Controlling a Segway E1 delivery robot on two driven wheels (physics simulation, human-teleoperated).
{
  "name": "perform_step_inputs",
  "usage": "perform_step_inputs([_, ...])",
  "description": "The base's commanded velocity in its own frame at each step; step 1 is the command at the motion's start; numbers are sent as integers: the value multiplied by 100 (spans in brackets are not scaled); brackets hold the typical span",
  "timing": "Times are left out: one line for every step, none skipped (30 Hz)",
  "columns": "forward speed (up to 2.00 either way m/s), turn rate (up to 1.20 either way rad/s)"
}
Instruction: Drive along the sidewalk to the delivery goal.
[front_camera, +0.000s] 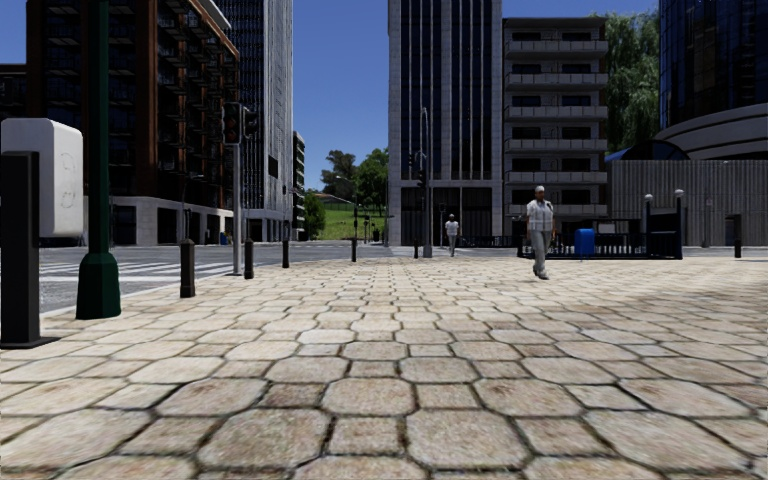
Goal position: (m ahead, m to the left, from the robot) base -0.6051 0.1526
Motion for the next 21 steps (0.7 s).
perform_step_inputs([0, 0])
perform_step_inputs([0, 0])
perform_step_inputs([0, 0])
perform_step_inputs([0, 0])
perform_step_inputs([0, 0])
perform_step_inputs([0, 0])
perform_step_inputs([0, 0])
perform_step_inputs([0, 0])
perform_step_inputs([0, 0])
perform_step_inputs([0, 0])
perform_step_inputs([0, 0])
perform_step_inputs([0, 0])
perform_step_inputs([0, 0])
perform_step_inputs([0, 0])
perform_step_inputs([0, 0])
perform_step_inputs([0, 0])
perform_step_inputs([0, 0])
perform_step_inputs([0, 0])
perform_step_inputs([0, 0])
perform_step_inputs([0, 0])
perform_step_inputs([0, 0])
